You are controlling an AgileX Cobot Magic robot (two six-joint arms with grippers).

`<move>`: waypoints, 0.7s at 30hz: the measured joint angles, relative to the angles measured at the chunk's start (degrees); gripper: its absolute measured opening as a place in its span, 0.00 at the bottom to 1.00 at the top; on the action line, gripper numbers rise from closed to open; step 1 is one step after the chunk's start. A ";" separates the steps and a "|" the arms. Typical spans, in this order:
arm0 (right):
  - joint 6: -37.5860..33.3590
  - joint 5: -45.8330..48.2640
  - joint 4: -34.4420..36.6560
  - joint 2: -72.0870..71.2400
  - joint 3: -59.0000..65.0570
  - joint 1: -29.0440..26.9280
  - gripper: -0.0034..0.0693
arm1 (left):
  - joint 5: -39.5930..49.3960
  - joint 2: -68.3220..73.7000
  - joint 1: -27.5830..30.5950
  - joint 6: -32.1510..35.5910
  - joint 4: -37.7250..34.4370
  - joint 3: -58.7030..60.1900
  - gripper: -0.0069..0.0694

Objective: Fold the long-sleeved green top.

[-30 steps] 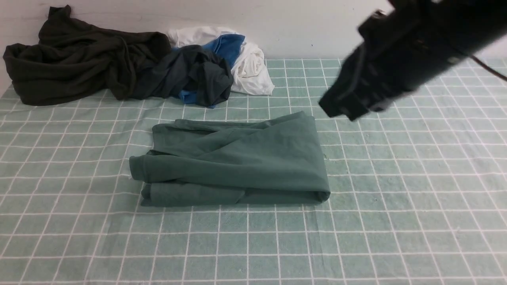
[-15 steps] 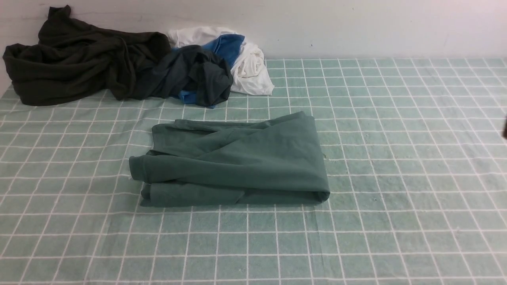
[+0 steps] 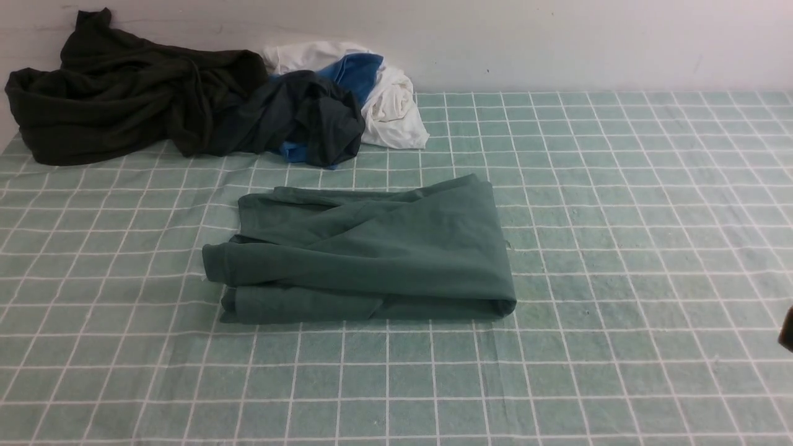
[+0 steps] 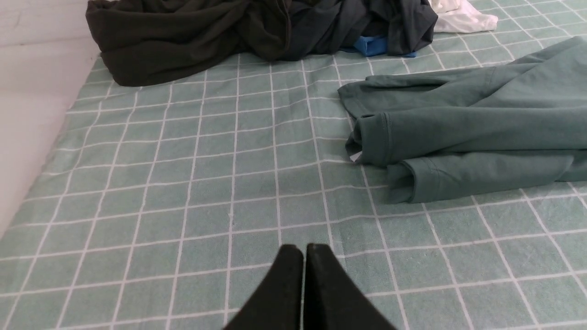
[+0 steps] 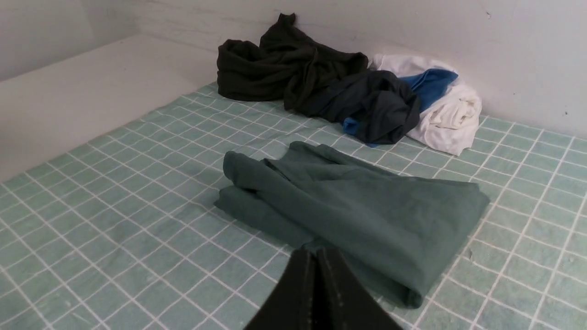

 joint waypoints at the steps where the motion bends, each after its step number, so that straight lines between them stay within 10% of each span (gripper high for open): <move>1: 0.00 -0.06 -0.38 0.00 0.00 0.00 0.03 | 0.04 0.00 0.00 0.00 0.00 0.00 0.09; 9: 3.45 -10.69 -2.55 -4.15 8.16 -2.78 0.03 | 0.04 -0.06 0.00 0.00 0.00 0.00 0.09; 21: 25.62 -17.97 -19.25 -23.83 36.14 -30.36 0.03 | 0.13 -0.12 0.00 0.00 0.00 0.00 0.09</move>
